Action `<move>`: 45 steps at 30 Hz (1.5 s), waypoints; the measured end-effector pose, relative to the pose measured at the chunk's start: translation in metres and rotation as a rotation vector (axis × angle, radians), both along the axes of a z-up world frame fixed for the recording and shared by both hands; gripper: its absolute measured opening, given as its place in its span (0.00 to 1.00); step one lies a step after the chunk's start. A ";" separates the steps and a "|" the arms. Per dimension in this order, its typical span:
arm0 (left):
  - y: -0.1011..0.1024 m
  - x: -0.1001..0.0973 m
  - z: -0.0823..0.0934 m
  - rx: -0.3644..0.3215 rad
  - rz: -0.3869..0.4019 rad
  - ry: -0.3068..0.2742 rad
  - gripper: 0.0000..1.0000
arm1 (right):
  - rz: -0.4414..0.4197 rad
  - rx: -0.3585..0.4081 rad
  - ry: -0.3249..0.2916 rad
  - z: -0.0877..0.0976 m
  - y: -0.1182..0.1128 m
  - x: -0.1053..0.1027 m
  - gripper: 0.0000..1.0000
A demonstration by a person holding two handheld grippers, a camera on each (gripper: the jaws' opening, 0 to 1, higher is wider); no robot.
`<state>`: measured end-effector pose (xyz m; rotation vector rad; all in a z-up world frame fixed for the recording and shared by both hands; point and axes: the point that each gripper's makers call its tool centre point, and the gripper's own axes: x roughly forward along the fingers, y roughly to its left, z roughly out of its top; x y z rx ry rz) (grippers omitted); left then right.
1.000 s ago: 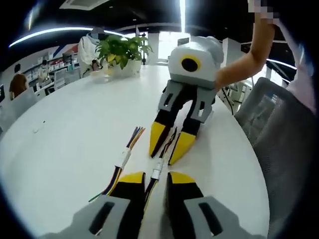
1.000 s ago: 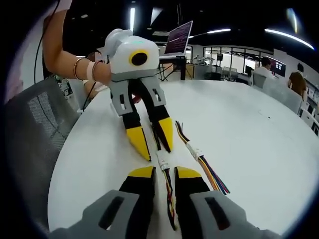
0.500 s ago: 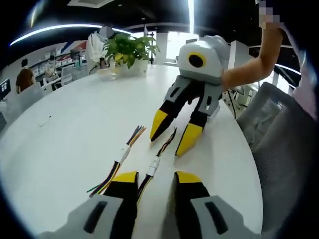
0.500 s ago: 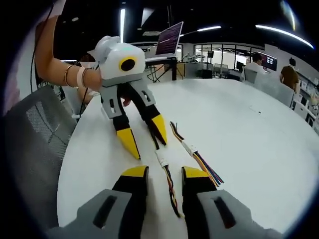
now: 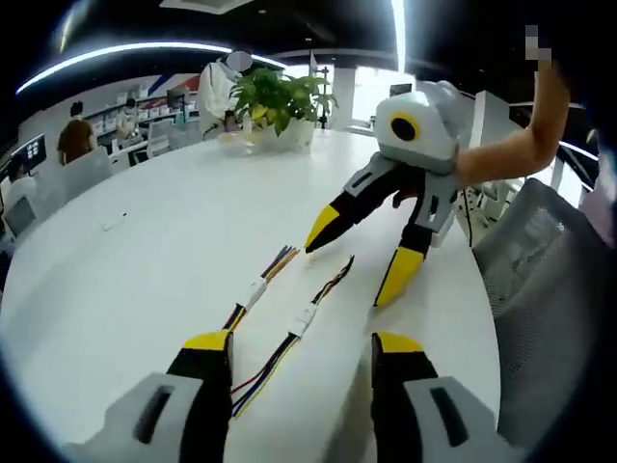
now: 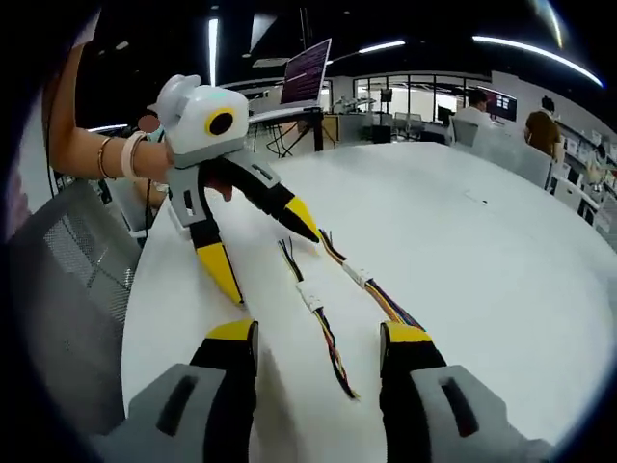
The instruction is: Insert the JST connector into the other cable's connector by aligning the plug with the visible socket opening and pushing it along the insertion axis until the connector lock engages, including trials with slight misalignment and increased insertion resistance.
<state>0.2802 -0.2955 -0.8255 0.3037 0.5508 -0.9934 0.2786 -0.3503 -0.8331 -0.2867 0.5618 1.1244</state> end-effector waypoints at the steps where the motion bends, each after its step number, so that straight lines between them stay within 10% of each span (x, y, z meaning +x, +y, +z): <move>1: 0.002 0.001 0.002 0.003 0.016 -0.002 0.66 | -0.013 0.003 0.005 0.001 0.000 -0.001 0.52; 17: 0.013 -0.010 0.010 0.037 0.091 -0.050 0.93 | -0.052 0.013 -0.002 0.014 0.003 -0.013 0.86; 45: 0.038 -0.030 0.043 0.051 0.204 -0.103 0.95 | -0.086 -0.030 -0.027 0.042 -0.019 -0.036 0.93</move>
